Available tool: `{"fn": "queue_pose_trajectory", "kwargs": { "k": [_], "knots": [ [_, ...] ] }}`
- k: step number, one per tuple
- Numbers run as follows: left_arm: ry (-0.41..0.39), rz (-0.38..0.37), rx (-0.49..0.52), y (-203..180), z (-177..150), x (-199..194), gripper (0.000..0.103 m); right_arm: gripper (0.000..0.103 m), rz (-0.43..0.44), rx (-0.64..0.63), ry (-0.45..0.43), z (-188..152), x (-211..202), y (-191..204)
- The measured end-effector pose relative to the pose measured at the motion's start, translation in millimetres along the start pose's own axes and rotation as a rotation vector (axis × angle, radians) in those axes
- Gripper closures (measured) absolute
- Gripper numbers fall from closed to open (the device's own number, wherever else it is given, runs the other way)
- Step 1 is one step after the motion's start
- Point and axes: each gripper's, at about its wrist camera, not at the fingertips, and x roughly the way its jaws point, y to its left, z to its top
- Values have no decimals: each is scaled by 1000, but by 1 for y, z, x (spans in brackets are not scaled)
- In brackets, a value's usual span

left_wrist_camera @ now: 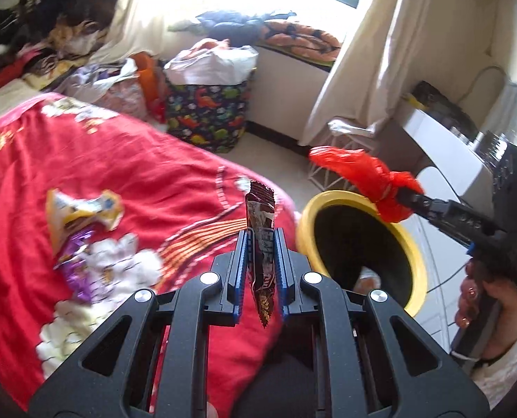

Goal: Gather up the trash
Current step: 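Carry the chocolate wrapper and red bag with both tools over the yellow bin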

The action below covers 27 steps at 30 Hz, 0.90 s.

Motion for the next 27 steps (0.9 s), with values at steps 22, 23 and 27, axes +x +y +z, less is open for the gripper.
{"fn": "queue_pose_trajectory", "kwargs": {
  "k": [22, 23, 27],
  "knots": [
    [6, -128, 123, -72, 13, 23, 93, 91, -127, 113, -78, 0, -37, -57],
    [7, -133, 130, -74, 13, 24, 93, 91, -135, 122, -82, -1, -40, -61],
    [16, -150, 160, -89, 11, 29, 93, 91, -164, 137, -89, -4, -46, -73]
  ]
}}
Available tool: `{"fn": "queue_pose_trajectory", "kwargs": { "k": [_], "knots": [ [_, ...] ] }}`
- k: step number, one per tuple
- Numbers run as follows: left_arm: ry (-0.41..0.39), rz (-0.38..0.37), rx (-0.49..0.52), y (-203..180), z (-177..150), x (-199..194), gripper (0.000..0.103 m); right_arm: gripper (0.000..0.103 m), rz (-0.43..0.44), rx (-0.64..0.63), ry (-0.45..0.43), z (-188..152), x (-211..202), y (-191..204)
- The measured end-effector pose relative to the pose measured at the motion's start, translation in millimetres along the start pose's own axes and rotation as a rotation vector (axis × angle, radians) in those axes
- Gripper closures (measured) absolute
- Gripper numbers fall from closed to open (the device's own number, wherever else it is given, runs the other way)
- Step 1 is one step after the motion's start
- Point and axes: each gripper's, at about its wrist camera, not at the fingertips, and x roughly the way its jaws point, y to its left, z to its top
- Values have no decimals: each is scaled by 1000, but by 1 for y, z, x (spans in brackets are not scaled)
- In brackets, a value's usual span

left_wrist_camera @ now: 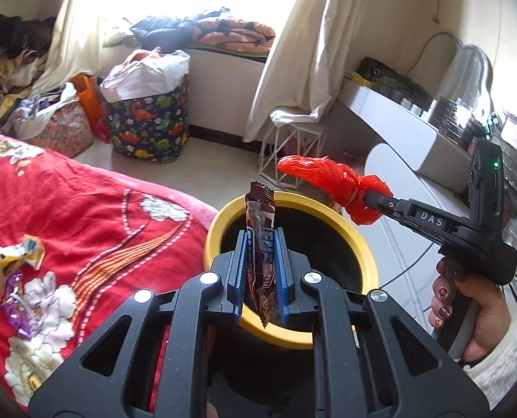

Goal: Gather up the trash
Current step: 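Carry the chocolate wrapper and red bag with both tools over the yellow bin, then open both tools to drop the wrapper and bag into the bin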

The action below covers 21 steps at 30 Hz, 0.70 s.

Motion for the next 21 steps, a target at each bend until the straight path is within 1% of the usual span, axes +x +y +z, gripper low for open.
{"fn": "queue_pose_trajectory", "kwargs": {
  "k": [7, 21],
  "knots": [
    [21, -27, 33, -18, -3, 12, 93, 91, -35, 30, 2, -3, -3, -15],
    [80, -67, 96, -41, -10, 42, 93, 90, -90, 86, 25, -8, -2, -42]
  ]
}}
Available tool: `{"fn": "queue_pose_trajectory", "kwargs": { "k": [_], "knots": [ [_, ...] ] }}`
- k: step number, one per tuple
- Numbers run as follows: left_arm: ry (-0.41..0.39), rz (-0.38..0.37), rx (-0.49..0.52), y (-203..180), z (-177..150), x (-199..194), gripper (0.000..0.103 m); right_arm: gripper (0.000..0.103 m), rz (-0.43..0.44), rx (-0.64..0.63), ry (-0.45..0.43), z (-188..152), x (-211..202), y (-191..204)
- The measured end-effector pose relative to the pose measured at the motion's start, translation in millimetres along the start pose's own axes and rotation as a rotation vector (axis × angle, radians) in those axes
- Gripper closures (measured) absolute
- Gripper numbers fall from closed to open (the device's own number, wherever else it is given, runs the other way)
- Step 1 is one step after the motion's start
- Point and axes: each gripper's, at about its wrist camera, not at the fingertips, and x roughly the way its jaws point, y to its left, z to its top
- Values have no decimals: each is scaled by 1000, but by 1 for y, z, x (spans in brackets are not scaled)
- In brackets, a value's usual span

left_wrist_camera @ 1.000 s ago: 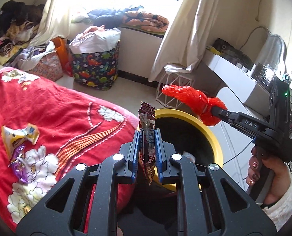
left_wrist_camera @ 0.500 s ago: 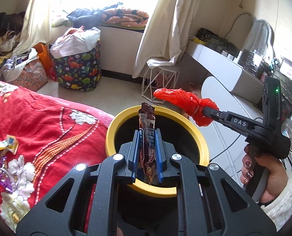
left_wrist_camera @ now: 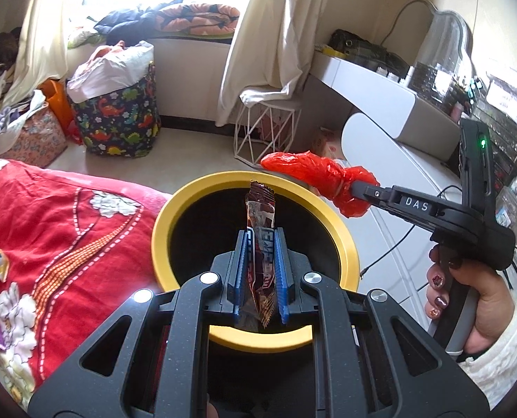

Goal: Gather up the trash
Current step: 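Open both tools to drop the wrapper and bag into the bin, then move both tools back over the last wrappers on the bed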

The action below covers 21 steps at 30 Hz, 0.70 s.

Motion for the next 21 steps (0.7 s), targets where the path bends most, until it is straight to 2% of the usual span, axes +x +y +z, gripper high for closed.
{"fn": "queue_pose_trajectory", "kwargs": {
  "k": [6, 8, 9, 11, 12, 13, 15, 17, 21],
  "knots": [
    [34, -16, 14, -8, -1, 19, 93, 88, -11, 13, 10, -2, 3, -4],
    [43, -19, 23, -10, 1, 26, 93, 76, -9, 21, 12, -1, 5, -5],
    [48, -18, 26, -10, 2, 29, 90, 72, -12, 27, 13, -2, 5, -6],
    [58, -10, 26, -9, 4, 36, 59, 56, -12, 37, 13, -3, 6, -9],
    [58, -8, 23, -8, 5, 38, 32, 53, -14, 42, 13, -3, 6, -9],
    [52, -6, 18, -7, 6, 38, 28, 50, -19, 46, 12, -4, 6, -11],
    [44, 0, 18, -4, 7, 37, 25, 48, -20, 49, 13, -4, 5, -10],
    [35, 28, 22, -3, 7, 33, 13, 45, -23, 38, 10, -5, 4, -8],
    [7, 52, 7, 3, 6, 22, 11, 43, -20, 10, 1, -5, 2, 1]
  ]
}}
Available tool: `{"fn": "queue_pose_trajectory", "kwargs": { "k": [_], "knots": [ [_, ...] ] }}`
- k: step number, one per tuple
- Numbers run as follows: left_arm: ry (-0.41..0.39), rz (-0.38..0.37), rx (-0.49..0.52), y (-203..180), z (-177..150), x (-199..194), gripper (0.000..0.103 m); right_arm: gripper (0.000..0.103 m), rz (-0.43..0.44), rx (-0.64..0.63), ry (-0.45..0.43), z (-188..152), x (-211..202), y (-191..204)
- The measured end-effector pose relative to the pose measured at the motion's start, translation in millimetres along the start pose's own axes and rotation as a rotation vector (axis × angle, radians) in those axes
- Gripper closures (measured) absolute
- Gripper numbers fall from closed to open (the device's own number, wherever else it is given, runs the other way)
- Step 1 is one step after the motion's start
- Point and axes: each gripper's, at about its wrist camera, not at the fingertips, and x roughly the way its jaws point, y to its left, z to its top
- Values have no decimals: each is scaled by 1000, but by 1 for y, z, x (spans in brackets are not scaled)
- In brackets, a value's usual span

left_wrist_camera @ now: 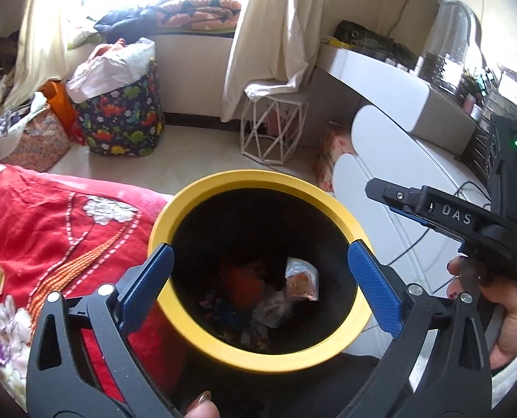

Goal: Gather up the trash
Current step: 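Move both tools back over the last wrappers on the bed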

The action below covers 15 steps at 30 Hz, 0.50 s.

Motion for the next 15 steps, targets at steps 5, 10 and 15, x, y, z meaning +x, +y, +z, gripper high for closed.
{"fn": "queue_pose_trajectory", "kwargs": {
  "k": [5, 10, 15],
  "knots": [
    [-44, 52, -21, 14, 1, -18, 11, 41, 20, -29, 1, -1, -1, 13],
    [-94, 109, -55, 35, 4, -39, 11, 39, 48, -60, 3, -3, -1, 31],
    [-139, 166, -69, 53, 4, -61, 11, 38, 78, -97, 3, -6, -1, 52]
  ]
}}
